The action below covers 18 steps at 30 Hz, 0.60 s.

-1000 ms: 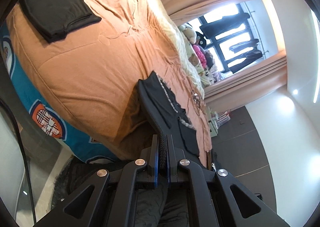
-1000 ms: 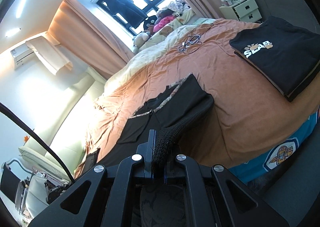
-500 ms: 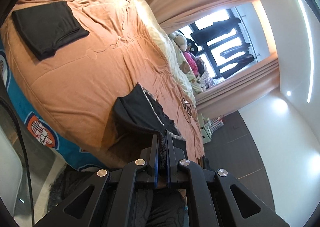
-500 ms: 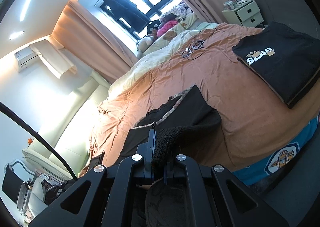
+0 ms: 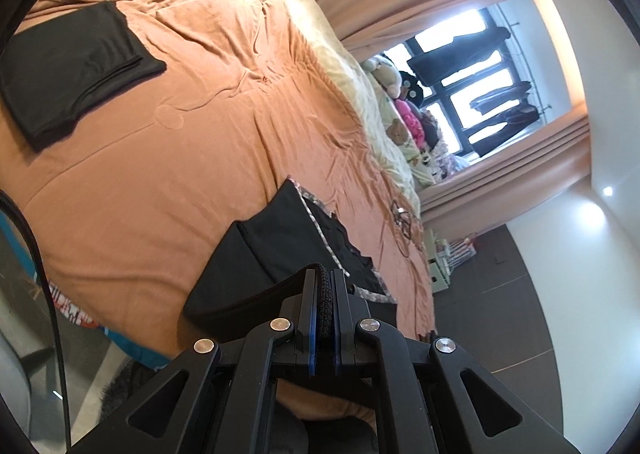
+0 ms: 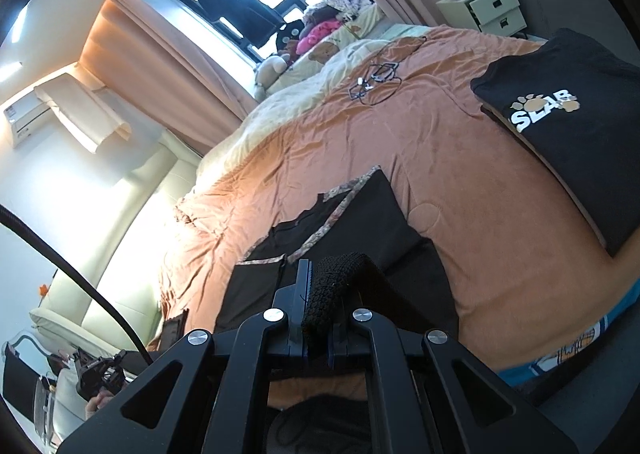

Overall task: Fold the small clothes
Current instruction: 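Lift the hem end with both tools and fold it toward the collar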

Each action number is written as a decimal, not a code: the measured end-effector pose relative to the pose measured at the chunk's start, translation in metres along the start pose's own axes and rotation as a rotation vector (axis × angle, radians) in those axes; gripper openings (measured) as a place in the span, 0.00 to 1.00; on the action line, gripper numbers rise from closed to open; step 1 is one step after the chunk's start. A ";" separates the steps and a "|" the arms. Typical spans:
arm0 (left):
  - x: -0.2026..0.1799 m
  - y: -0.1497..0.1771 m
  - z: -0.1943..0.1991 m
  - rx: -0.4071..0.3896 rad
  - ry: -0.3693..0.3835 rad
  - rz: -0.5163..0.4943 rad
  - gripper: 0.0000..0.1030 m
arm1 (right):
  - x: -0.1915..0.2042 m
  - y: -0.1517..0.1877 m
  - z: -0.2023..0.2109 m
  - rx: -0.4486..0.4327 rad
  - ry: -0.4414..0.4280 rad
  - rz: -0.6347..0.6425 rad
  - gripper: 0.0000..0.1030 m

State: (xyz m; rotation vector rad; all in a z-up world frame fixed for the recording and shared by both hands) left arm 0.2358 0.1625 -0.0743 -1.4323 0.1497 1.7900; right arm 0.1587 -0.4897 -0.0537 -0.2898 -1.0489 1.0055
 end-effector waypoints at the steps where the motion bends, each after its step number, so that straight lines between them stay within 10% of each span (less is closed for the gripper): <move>1: -0.001 -0.003 -0.007 0.003 -0.006 -0.001 0.05 | 0.000 -0.005 -0.006 0.005 0.005 0.000 0.02; 18: 0.011 -0.082 -0.160 0.063 -0.195 -0.027 0.05 | 0.030 -0.085 -0.135 0.099 0.132 0.057 0.02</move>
Point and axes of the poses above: each gripper's, at about its wrist camera, not at the fingertips, and z roughly against the way its jaws point, x to its left, y to its underside, the point moved 2 cm from there along -z, roughly the way its jaws point, and after that the axes turned 9 degrees about y, right-handed, at the moved point
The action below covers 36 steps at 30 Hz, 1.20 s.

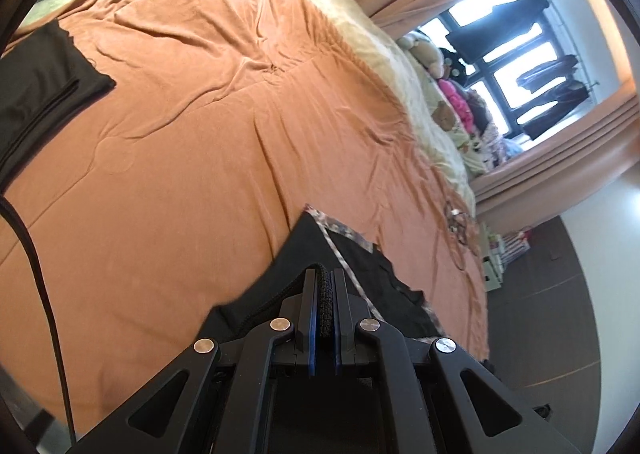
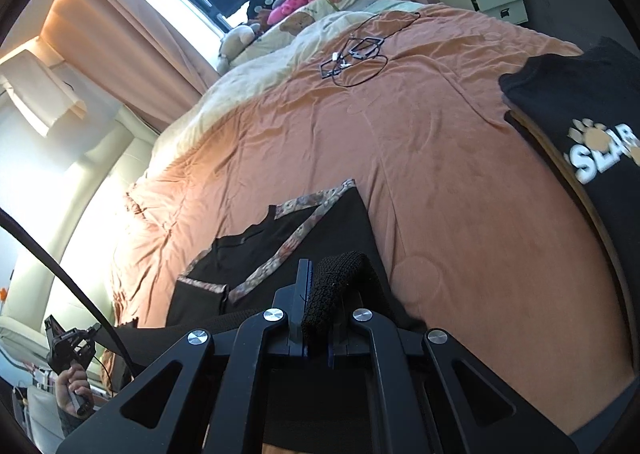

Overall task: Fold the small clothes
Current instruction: 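Lift the hem end with both tools and fold it toward the collar, then open both tools and release the folded hem onto the shirt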

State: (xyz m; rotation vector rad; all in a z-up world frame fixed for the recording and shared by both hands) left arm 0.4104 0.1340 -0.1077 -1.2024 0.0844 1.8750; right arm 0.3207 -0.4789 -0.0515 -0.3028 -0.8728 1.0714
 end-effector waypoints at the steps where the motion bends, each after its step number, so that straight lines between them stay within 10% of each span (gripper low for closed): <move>1: 0.002 -0.005 -0.009 0.006 -0.009 0.001 0.05 | 0.001 -0.003 -0.005 0.004 0.004 0.002 0.02; 19: 0.043 -0.041 -0.142 0.119 -0.216 -0.046 0.07 | 0.029 -0.036 -0.123 0.103 0.180 0.024 0.09; 21: 0.047 -0.040 -0.149 0.147 -0.229 -0.061 0.26 | 0.034 -0.037 -0.127 0.113 0.196 0.036 0.23; 23: 0.050 -0.038 -0.150 0.172 -0.221 -0.078 0.49 | 0.039 -0.037 -0.126 0.107 0.211 0.060 0.67; 24: 0.049 -0.036 -0.149 0.180 -0.226 -0.101 0.57 | 0.042 -0.038 -0.123 0.087 0.229 0.083 0.71; 36: 0.029 0.015 -0.151 0.415 -0.354 -0.471 0.70 | 0.048 -0.014 -0.087 0.146 0.308 0.315 0.72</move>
Point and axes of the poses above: each gripper's, at about its wrist camera, not at the fingertips, and z roughly against the way its jaws point, x to its left, y to its underside, the point moved 2 cm from there along -z, roughly the way its jaws point, and after that the axes turned 9 degrees about y, right-handed, at the moved point
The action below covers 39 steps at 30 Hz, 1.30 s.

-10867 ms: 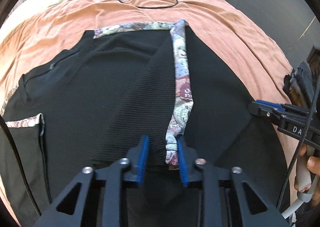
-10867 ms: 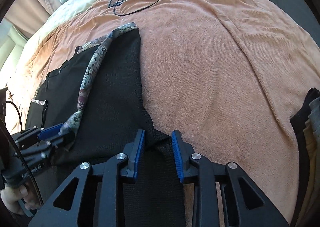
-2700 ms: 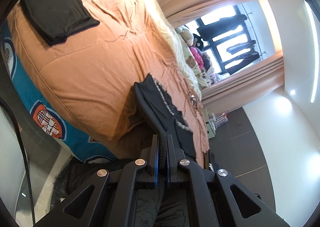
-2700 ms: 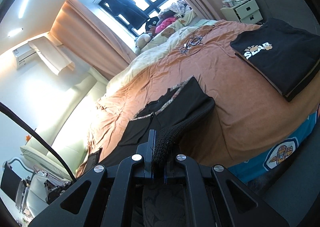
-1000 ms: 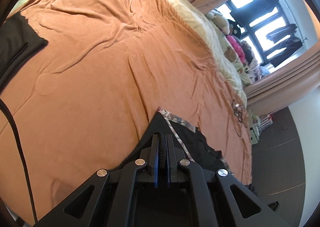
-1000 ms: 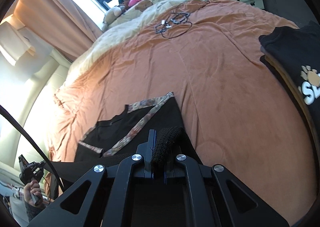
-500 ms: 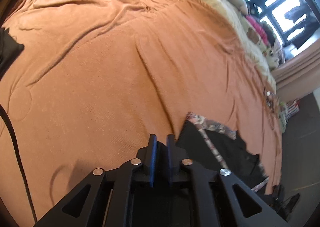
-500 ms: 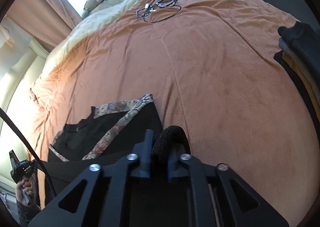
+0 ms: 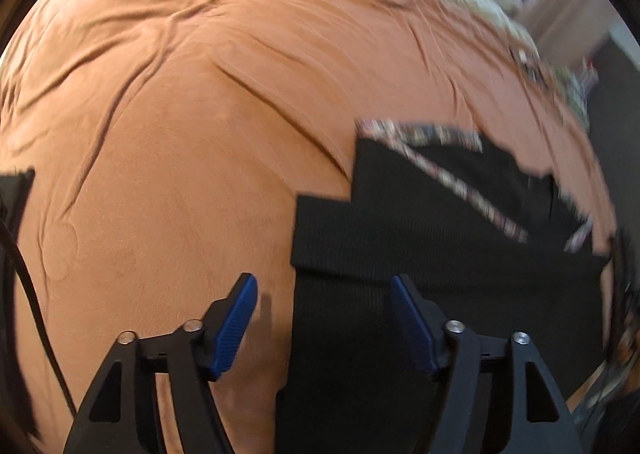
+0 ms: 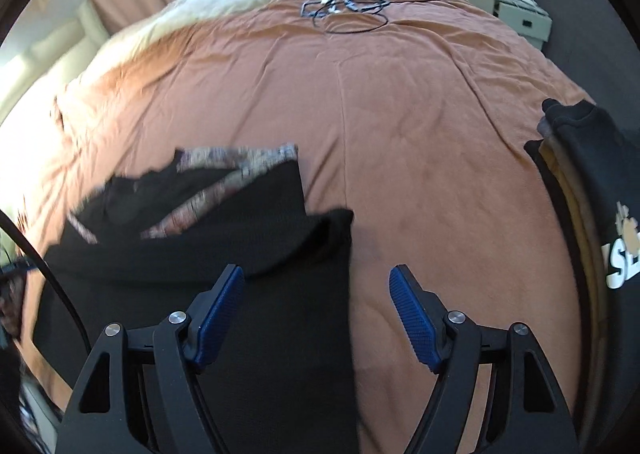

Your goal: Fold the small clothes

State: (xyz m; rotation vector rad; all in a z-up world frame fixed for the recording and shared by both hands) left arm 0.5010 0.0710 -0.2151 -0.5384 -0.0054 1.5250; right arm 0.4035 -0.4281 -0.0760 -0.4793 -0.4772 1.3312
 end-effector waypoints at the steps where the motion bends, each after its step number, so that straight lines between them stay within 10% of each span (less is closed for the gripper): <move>1: -0.002 0.001 -0.003 0.018 -0.018 -0.025 0.70 | 0.002 0.001 0.000 0.011 0.010 0.018 0.72; 19: 0.006 -0.056 -0.061 0.011 -0.179 -0.101 0.71 | 0.038 -0.046 -0.076 0.096 0.111 0.111 0.60; 39: 0.040 -0.069 -0.051 -0.086 0.115 0.117 0.29 | -0.008 -0.056 -0.106 0.075 -0.120 -0.063 0.34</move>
Point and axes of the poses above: each gripper's, at about its wrist camera, not at the fingertips, and z roughly against the way its jaws point, x to its left, y to its underside, the point moved 2 cm from there along -z, roughly the way its jaws point, and after that the axes turned 9 degrees about y, right-handed, at the moved point
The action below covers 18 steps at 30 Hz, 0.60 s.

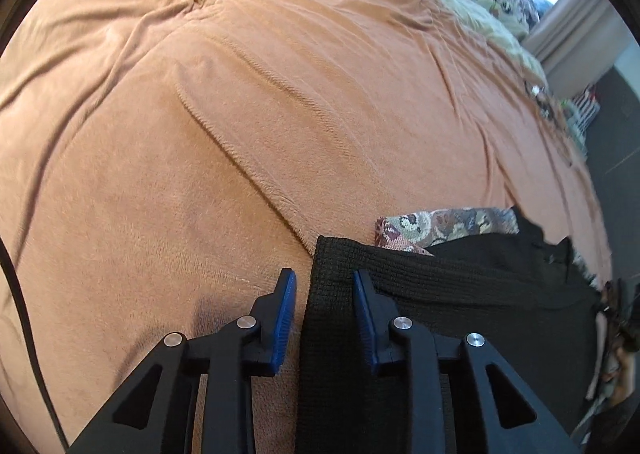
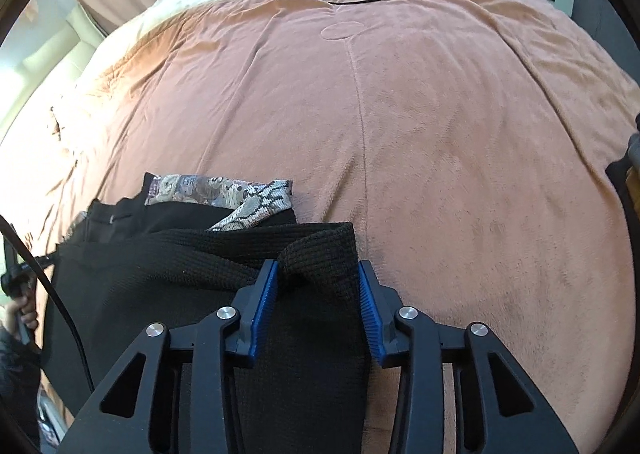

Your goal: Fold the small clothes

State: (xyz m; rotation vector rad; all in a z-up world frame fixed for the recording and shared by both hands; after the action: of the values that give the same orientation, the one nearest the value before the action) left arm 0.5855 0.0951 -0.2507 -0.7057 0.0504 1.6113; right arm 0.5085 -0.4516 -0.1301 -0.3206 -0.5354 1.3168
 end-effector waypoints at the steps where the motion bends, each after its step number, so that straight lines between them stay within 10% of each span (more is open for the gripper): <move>1: 0.001 -0.003 -0.001 -0.001 0.013 0.015 0.28 | -0.001 -0.001 0.000 0.000 -0.008 -0.005 0.33; 7: 0.002 -0.002 0.010 -0.020 -0.021 0.014 0.07 | -0.001 -0.008 0.000 -0.012 -0.030 -0.019 0.05; 18: -0.030 -0.021 0.068 -0.137 -0.030 -0.057 0.06 | 0.006 -0.007 0.068 -0.168 -0.009 -0.003 0.03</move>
State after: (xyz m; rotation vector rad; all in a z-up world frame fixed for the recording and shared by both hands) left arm 0.5766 0.1013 -0.1748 -0.7814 -0.1019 1.5807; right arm 0.4786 -0.4526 -0.0685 -0.4520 -0.6558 1.2737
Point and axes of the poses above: each gripper's, at about its wrist camera, not at the fingertips, and z roughly against the way its jaws point, x to its left, y to its underside, the point moved 2 cm from there along -z, roughly the way its jaws point, and after that the axes turned 9 degrees about y, right-handed, at the moved point
